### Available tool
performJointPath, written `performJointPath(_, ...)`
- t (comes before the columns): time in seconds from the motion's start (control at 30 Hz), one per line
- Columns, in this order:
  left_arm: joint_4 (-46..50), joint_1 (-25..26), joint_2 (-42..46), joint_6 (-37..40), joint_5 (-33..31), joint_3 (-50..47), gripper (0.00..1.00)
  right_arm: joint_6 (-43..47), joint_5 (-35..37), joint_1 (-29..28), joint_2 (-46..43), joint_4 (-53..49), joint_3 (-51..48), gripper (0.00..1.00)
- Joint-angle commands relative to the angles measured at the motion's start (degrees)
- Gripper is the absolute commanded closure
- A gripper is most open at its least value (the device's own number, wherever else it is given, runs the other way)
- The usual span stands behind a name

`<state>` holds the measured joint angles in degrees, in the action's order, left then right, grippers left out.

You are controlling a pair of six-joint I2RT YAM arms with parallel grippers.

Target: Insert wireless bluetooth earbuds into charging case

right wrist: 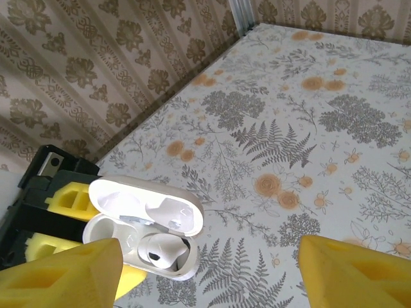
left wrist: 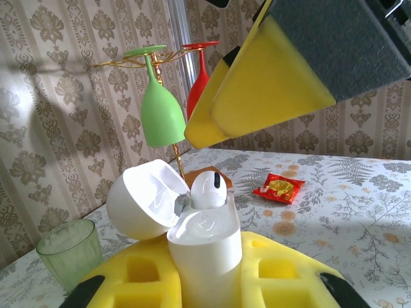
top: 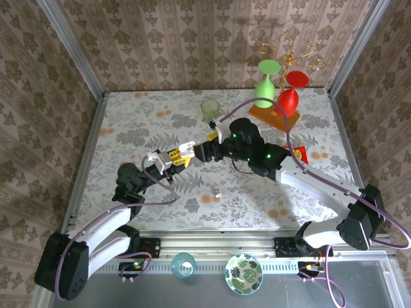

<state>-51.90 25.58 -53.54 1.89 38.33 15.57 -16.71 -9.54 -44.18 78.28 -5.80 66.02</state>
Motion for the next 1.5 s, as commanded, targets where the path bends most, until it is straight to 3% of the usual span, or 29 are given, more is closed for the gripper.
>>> performJointPath(0.0, -0.6, 0.2, 2.4, -1.1, 0.5, 1.8, 0.98, -0.1, -1.7, 0.0, 0.5, -1.8, 0.0, 0.27)
performJointPath(0.3, -0.2, 2.1, 7.0, 2.7, -5.1, -1.6, 1.00, -5.3, -3.5, 0.0, -5.4, 2.5, -4.4, 0.27)
performJointPath(0.5, -1.7, 2.0, 6.7, 4.8, -9.1, -2.2, 0.99, -8.0, 0.1, 0.0, -8.9, 4.4, -8.8, 0.27)
performJointPath(0.67, -1.5, 1.9, 5.7, 6.5, -10.1, -2.8, 1.00, -8.1, 3.0, 0.6, -9.5, 1.0, -9.4, 0.27)
performJointPath(0.93, -9.6, 1.9, 2.1, 7.6, -12.8, -5.7, 1.00, -8.6, 7.7, 0.6, -7.3, -9.0, -10.0, 0.28)
performJointPath(1.13, -11.9, 1.9, -0.3, 8.5, -14.7, -6.0, 1.00, -13.7, 9.5, 0.0, -4.8, -12.3, -14.3, 0.29)
performJointPath(1.33, -17.1, 2.0, -5.2, 8.5, -14.0, -6.8, 1.00, -17.6, 5.7, -0.8, 0.9, -17.1, -16.2, 0.37)
performJointPath(1.47, -21.2, 2.1, -9.6, 8.1, -13.1, -7.0, 1.00, -22.0, 4.1, -2.9, 6.0, -17.2, -16.4, 0.48)
